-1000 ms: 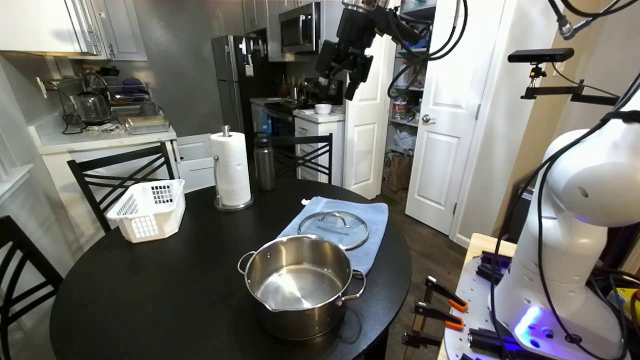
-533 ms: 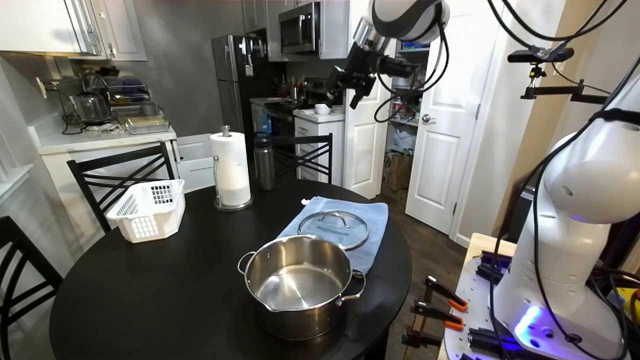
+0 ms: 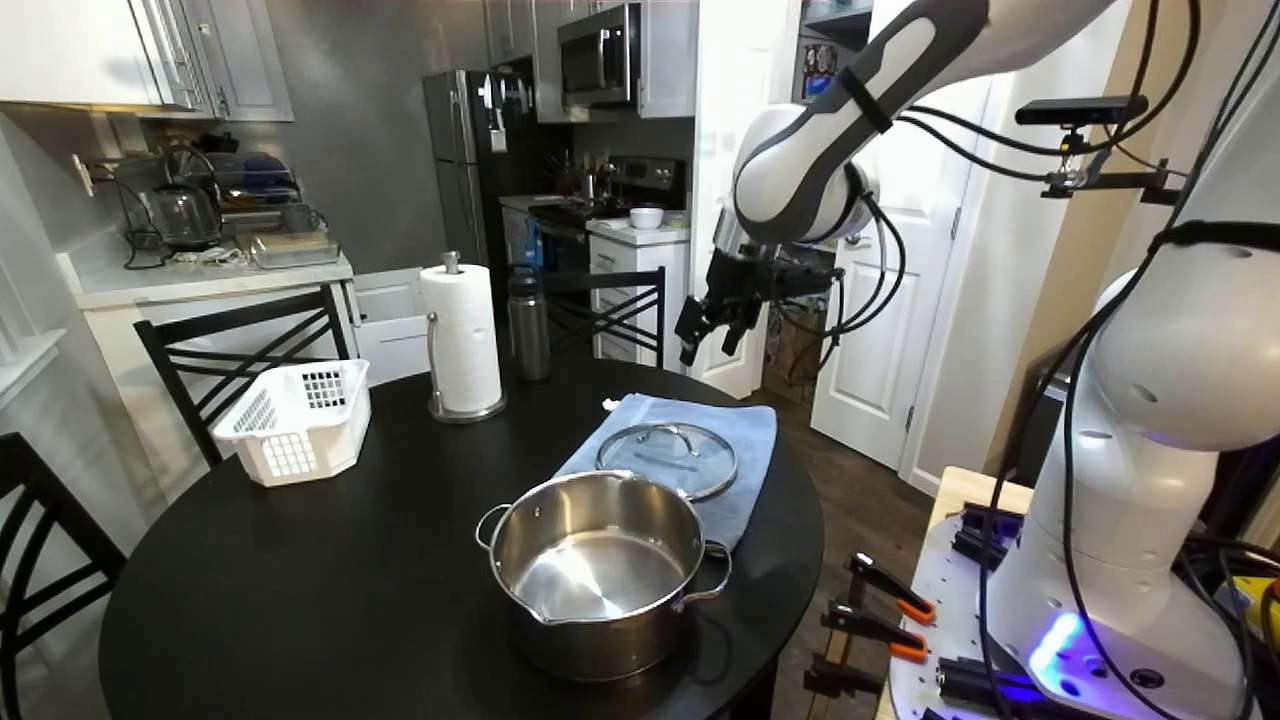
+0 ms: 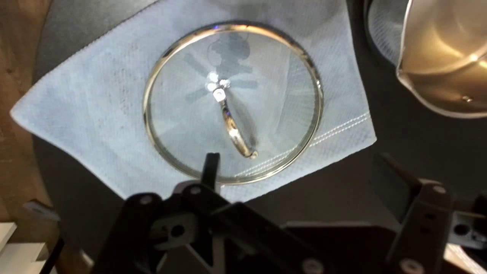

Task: Put the glass lid on the silver pot

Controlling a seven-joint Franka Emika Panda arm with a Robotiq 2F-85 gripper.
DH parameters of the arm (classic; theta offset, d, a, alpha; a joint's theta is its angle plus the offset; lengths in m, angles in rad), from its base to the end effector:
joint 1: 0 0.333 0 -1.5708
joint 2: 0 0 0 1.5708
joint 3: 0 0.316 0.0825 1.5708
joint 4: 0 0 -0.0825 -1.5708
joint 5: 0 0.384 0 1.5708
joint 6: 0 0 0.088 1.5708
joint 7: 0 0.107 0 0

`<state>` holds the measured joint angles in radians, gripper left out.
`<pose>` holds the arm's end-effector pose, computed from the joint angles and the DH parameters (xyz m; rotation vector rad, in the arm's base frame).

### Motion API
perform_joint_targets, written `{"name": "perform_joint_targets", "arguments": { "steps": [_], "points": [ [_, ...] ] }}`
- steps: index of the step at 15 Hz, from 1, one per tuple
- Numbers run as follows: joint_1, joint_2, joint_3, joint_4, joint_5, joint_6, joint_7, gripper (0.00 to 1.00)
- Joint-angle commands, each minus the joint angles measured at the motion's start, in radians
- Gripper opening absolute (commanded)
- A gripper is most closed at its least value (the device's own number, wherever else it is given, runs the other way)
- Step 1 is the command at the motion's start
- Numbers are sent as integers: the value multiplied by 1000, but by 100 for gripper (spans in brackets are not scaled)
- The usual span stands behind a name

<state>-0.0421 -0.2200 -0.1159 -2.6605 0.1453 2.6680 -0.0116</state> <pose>0.4261 -0.0710 0.3339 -3.0073 0.4060 -0.3539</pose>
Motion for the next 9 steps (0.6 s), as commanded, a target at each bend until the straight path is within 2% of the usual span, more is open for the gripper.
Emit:
{"name": "perform_joint_targets", "arguments": {
  "steps": [1,7,9],
  "points": [
    [10,15,5,1,34,-3,-13,100],
    [21,35,6,9,45,7,-4,100],
    [-31,130,47,42,-108,192,102,100]
  ]
}}
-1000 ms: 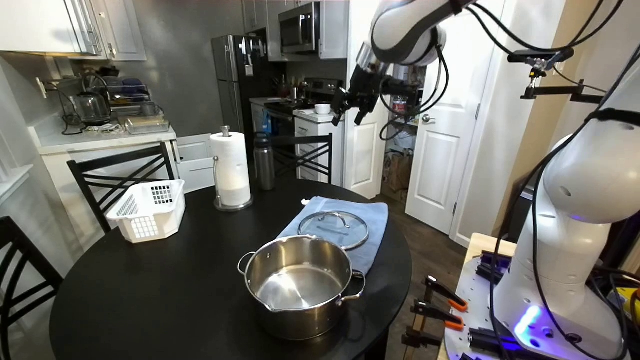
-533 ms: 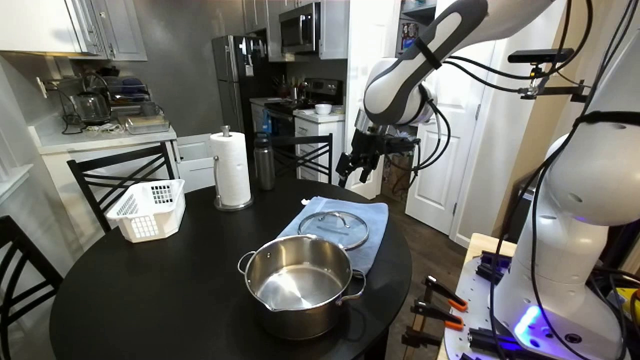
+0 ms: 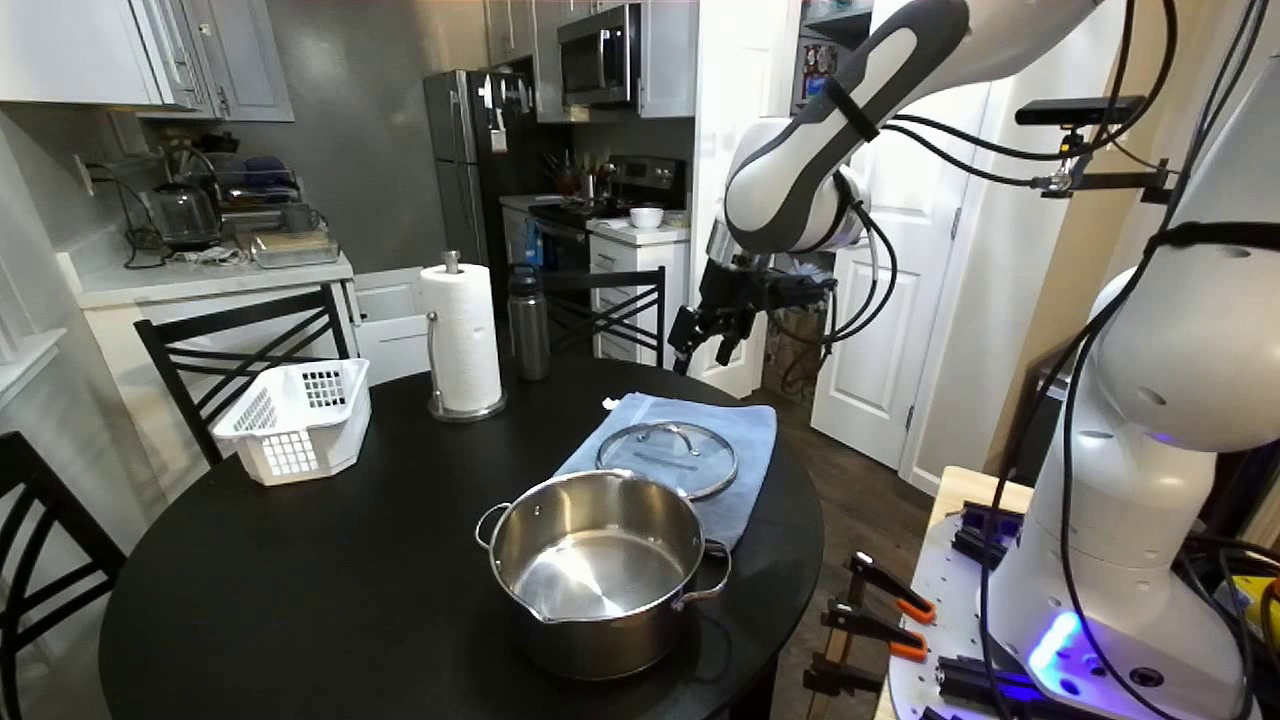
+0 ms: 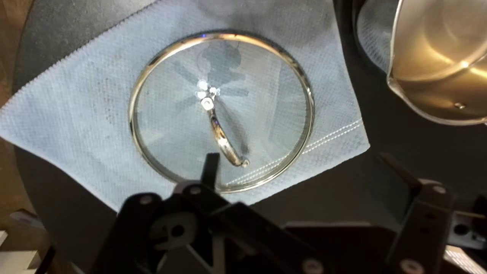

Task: Put the glass lid on the silver pot

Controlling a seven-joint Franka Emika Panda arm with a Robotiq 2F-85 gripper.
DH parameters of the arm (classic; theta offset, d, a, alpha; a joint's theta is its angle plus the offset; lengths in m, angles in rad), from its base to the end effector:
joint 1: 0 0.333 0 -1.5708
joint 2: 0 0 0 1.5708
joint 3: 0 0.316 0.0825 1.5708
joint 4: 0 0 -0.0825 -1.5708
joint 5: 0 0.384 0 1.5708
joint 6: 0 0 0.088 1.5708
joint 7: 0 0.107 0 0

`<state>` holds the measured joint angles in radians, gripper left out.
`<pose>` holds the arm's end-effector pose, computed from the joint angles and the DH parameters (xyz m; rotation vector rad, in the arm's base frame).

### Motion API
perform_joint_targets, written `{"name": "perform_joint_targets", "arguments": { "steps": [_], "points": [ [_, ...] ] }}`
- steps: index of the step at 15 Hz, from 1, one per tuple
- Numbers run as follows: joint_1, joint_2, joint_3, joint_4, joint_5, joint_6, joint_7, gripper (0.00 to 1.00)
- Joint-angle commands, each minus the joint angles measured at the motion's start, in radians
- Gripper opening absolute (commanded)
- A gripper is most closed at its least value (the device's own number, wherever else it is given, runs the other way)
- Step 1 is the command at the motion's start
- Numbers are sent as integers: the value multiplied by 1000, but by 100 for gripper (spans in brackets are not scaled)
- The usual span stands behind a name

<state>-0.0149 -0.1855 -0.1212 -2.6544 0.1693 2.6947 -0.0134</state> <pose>0.4313 -0.0636 0.3243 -2.9992 0.4039 -0.3495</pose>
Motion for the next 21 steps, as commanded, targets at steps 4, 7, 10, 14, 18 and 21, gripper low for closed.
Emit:
{"name": "perform_joint_targets", "arguments": {
  "steps": [4,7,10,14,18,21],
  "points": [
    [-237,270,112,125,-468,381,202,100],
    [-170,335,-5,196,-724,351,278,100],
    [-150,367,-5,208,-783,364,245,100],
    [-99,408,2,230,-808,266,264,100],
    [-61,453,-15,255,-813,143,273,100],
    [-59,501,-10,264,-694,179,180,100]
  ]
}}
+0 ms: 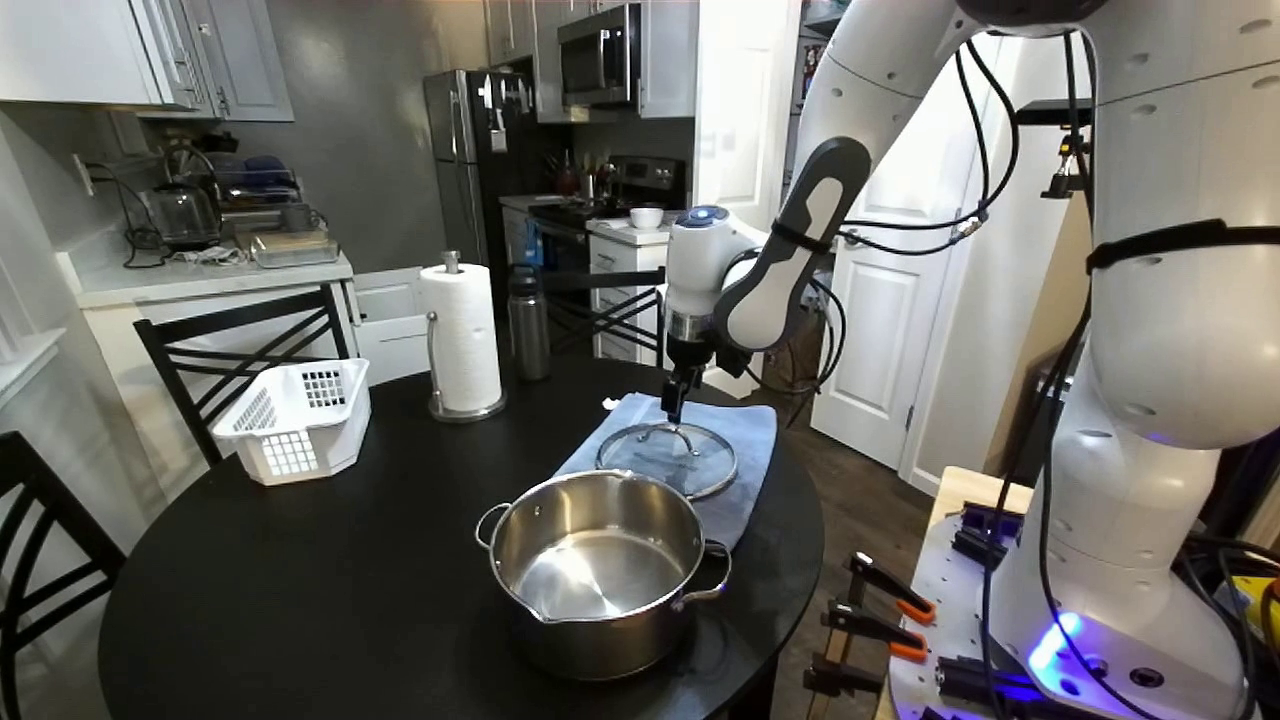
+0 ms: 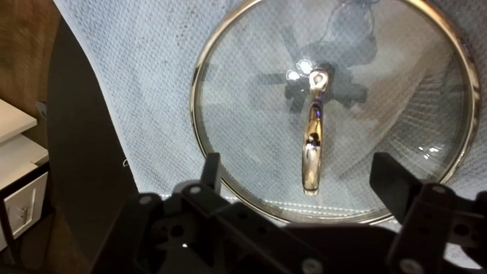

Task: Put the glass lid on the silver pot

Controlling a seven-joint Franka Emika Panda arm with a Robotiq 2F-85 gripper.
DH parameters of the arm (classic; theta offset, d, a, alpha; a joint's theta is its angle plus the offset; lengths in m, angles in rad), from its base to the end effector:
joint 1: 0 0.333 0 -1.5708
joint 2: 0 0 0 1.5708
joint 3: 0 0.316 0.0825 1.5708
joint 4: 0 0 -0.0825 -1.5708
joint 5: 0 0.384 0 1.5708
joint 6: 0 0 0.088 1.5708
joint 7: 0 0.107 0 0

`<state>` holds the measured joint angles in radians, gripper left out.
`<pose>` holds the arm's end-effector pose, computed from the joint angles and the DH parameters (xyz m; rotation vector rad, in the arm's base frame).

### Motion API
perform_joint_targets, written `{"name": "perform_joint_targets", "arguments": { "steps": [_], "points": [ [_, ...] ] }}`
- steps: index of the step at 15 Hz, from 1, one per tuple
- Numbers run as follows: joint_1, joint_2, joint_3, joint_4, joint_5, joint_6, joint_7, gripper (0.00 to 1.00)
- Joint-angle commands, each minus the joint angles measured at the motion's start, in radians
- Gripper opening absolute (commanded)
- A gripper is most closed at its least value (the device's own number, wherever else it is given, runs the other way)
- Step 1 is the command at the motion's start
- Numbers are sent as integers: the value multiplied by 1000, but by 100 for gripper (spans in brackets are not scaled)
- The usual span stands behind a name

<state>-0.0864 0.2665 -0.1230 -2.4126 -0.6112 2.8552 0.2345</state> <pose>0.4998 -0.0761 0.2150 2.8754 0.1976 0.2392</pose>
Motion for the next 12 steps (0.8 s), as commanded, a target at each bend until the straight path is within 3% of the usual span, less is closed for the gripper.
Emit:
{"name": "perform_joint_targets", "arguments": {
  "steps": [1,5,9,12],
  "points": [
    [-3,62,10,21,141,31,-104,100],
    [-67,128,96,48,410,35,-288,100],
    [-88,160,106,70,492,76,-349,100],
    [-103,171,95,78,451,110,-439,100]
  ]
}}
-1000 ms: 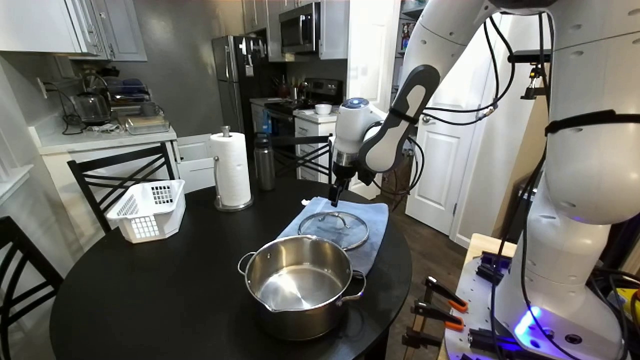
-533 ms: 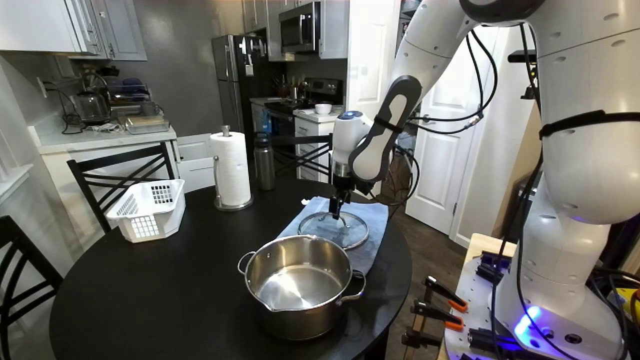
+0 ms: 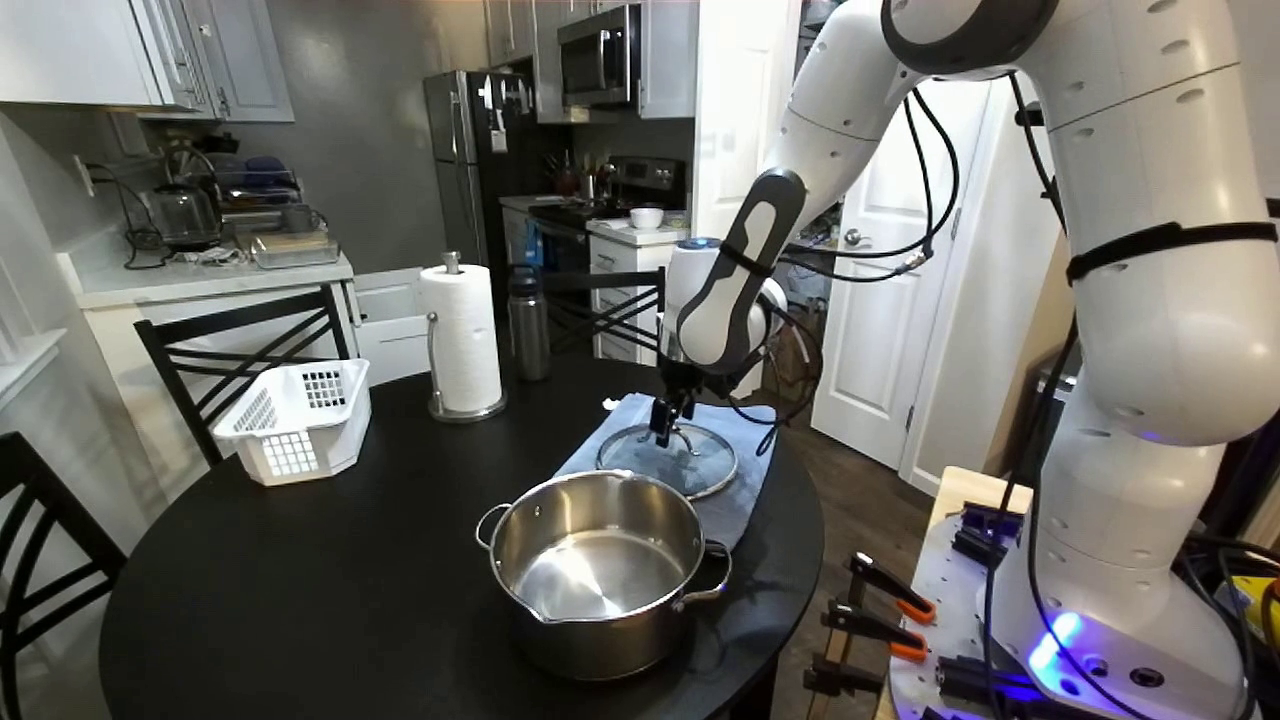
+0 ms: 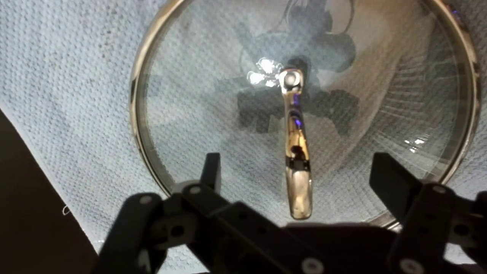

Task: Put the glass lid on the silver pot

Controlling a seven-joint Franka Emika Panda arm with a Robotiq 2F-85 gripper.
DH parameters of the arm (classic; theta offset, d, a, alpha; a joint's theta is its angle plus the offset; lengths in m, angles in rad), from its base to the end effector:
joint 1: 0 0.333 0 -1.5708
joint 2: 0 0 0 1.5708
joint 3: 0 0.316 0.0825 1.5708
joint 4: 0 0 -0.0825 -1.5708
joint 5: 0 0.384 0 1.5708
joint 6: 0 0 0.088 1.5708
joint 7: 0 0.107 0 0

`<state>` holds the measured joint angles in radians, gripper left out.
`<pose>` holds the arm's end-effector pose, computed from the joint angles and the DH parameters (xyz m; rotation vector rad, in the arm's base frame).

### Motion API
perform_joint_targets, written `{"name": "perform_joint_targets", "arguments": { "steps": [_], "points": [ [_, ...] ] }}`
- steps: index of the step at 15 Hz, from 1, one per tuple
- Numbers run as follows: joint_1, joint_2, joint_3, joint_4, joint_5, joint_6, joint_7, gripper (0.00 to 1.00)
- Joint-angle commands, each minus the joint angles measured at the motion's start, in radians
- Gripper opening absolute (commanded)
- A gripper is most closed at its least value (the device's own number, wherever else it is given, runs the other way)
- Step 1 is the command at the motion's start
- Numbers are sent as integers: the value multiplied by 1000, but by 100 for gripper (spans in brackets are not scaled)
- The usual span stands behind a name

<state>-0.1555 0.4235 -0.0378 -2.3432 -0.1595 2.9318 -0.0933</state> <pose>0.5181 -0.0919 0.1687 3.0475 0.0883 0.2344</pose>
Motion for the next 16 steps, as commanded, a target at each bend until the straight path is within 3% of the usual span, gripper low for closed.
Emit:
{"name": "perform_joint_targets", "arguments": {
  "steps": [1,7,12,16],
  "points": [
    [-47,16,19,12,-1,35,-143,100],
    [-136,18,80,39,21,20,-296,100],
    [-257,39,202,75,79,-20,-421,100],
    [-276,59,216,106,94,-68,-453,100]
  ]
}}
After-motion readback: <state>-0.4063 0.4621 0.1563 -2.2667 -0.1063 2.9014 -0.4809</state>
